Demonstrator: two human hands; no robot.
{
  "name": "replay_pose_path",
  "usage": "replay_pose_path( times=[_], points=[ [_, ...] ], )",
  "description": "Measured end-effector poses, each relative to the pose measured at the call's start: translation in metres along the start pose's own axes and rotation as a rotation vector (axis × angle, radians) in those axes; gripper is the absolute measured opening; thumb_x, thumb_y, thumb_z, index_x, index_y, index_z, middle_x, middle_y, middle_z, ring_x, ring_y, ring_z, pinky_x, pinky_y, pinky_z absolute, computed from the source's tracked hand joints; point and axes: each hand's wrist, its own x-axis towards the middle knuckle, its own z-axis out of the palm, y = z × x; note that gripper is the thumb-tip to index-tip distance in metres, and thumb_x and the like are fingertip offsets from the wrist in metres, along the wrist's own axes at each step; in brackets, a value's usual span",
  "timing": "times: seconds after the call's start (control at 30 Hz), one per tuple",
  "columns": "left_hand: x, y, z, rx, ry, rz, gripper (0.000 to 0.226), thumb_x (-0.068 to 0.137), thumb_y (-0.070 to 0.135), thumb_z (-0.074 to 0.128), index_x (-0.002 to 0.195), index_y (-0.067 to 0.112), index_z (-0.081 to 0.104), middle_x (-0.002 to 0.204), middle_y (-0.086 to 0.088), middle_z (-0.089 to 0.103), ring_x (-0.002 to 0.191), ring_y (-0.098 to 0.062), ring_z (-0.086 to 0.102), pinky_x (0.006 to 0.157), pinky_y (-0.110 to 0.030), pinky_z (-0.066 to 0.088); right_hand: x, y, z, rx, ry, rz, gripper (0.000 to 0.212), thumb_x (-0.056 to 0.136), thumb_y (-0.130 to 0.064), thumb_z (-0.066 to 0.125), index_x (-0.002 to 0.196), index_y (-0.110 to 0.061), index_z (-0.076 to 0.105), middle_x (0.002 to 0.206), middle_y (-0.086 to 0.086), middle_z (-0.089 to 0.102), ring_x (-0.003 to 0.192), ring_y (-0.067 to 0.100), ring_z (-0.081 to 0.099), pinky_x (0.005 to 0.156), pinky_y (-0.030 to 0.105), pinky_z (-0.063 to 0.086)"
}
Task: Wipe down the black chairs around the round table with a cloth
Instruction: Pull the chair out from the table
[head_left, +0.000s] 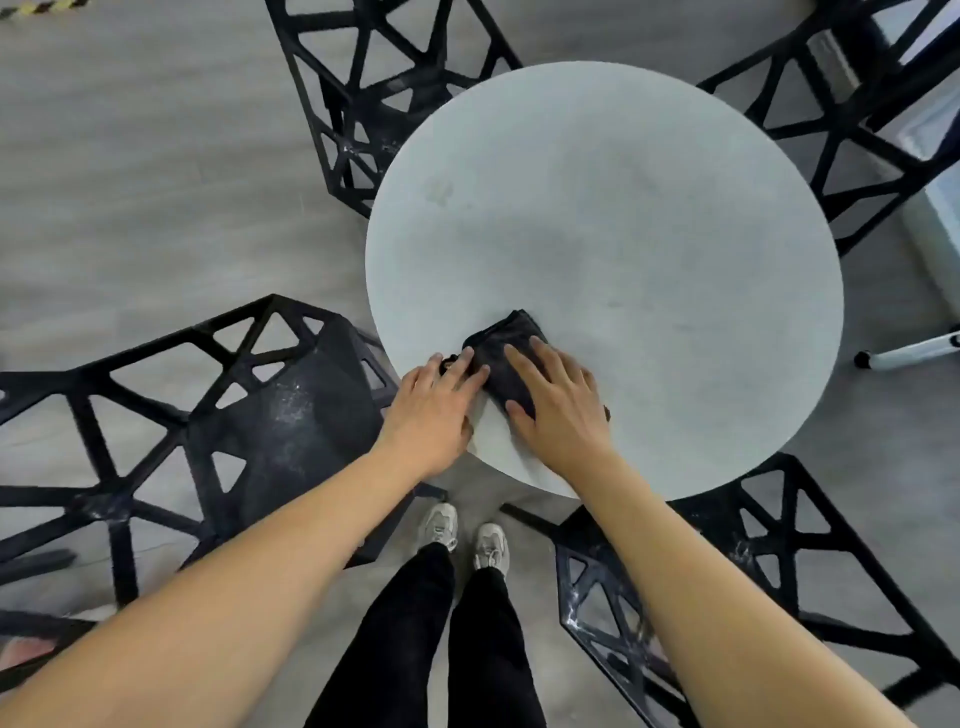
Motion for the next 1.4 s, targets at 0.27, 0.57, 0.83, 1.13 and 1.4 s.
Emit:
replay_pose_path(
  times=[0.27,0.57,0.83,1.13,1.4],
  points=[
    [-0.031,0.002,0.024,-0.126,0.113,-0.143,0.06,0.095,0.023,0.051,0.152,0.022,0.035,0.161,-0.008,0.03,0.148,-0.035,0.026,0.116,-0.048,0.031,0.022,0.006,0.017,-0.18,-0.183,0.0,0.074,0.096,-0.037,0.054,0.16,-0.035,0.018,0.164,0.011,0.024,0.139,0.038,0.029,0.108,0.049,0.033],
    [-0.089,-0.006,0.041,-0.171,0.13,-0.322,0.057,0.092,0.023,0.055,0.149,0.019,0.044,0.153,-0.01,0.043,0.143,-0.034,0.036,0.108,-0.048,0.042,0.012,0.017,0.03,-0.153,0.075,-0.138,0.069,0.071,0.013,0.06,0.134,-0.014,0.056,0.135,0.024,0.053,0.109,0.049,0.052,0.086,0.06,0.049],
    [-0.133,-0.02,0.04,-0.242,0.162,-0.463,0.055,0.095,0.024,0.054,0.149,0.021,0.044,0.154,-0.008,0.042,0.145,-0.033,0.034,0.109,-0.048,0.041,-0.003,0.004,0.036,-0.178,0.125,-0.28,0.054,0.084,0.0,0.055,0.131,-0.025,0.062,0.149,0.016,0.048,0.136,0.038,0.045,0.111,0.055,0.032],
    [-0.185,-0.046,0.029,-0.307,0.221,-0.623,0.056,0.09,0.02,0.058,0.145,0.019,0.049,0.15,-0.011,0.047,0.14,-0.036,0.041,0.105,-0.048,0.044,0.017,-0.039,0.019,-0.027,0.022,-0.207,0.066,0.078,0.01,0.056,0.134,-0.025,0.06,0.126,0.014,0.055,0.104,0.041,0.052,0.084,0.053,0.049],
    [-0.24,-0.099,0.038,-0.415,0.27,-0.923,0.059,0.096,0.031,0.052,0.152,0.023,0.038,0.16,-0.009,0.032,0.146,-0.032,0.029,0.117,-0.047,0.03,0.061,-0.174,0.043,0.107,0.035,-0.535,0.061,0.083,0.002,0.059,0.136,-0.027,0.061,0.13,0.009,0.054,0.114,0.037,0.052,0.097,0.052,0.047]
  ],
)
